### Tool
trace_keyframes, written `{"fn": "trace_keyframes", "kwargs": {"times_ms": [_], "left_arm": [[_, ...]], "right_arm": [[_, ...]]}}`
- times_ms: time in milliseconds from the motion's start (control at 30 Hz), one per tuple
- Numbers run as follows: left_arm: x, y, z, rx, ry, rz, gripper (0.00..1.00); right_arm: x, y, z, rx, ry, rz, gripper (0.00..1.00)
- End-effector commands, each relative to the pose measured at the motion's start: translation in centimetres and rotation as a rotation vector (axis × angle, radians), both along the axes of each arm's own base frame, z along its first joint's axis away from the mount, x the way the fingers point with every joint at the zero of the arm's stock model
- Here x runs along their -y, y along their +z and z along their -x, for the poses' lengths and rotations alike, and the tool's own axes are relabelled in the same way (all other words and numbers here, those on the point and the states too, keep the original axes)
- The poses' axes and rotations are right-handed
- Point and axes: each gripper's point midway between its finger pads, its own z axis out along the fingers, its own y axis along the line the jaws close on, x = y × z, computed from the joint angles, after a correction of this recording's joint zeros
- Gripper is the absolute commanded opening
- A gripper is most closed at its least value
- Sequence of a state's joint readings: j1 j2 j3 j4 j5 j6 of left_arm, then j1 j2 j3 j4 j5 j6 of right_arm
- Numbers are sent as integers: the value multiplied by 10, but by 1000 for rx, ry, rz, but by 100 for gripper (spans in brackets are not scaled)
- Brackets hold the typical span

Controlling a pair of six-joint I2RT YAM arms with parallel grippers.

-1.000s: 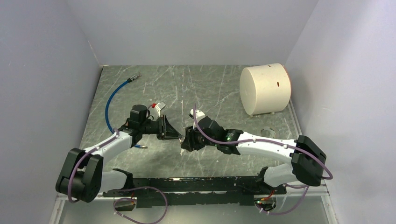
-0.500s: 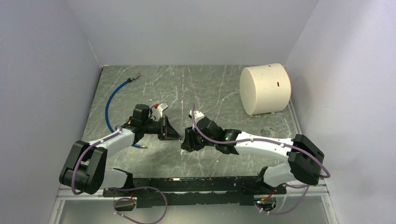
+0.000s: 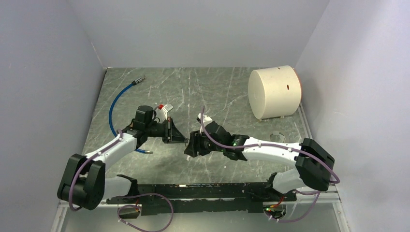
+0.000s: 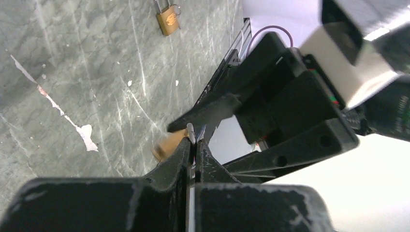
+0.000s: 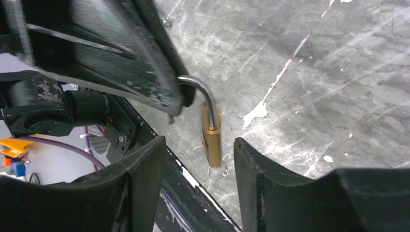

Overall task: Lock with the key
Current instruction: Lock the lock.

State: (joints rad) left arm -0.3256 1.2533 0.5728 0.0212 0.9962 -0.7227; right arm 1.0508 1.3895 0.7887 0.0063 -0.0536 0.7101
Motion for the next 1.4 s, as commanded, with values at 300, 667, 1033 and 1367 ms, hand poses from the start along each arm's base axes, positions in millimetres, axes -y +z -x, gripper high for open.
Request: {"fn": "trace_keyframes", "kwargs": {"times_ms": [300,667,1033,1367], "left_arm": [[4,54,-7,165,-1,54,2],[-5,59,-7,103,130,13,3],[-3,50,-6,31,136,31,3],[-4,53,-3,23,157,52,2]], "right_arm": [[1,34,-8,-52,-71,-231,68],[18,32,-19,49,-77,-78,61],[0,56,-15,145,36,-124,40],[-6,43,-13,116,43,-128,33]]}}
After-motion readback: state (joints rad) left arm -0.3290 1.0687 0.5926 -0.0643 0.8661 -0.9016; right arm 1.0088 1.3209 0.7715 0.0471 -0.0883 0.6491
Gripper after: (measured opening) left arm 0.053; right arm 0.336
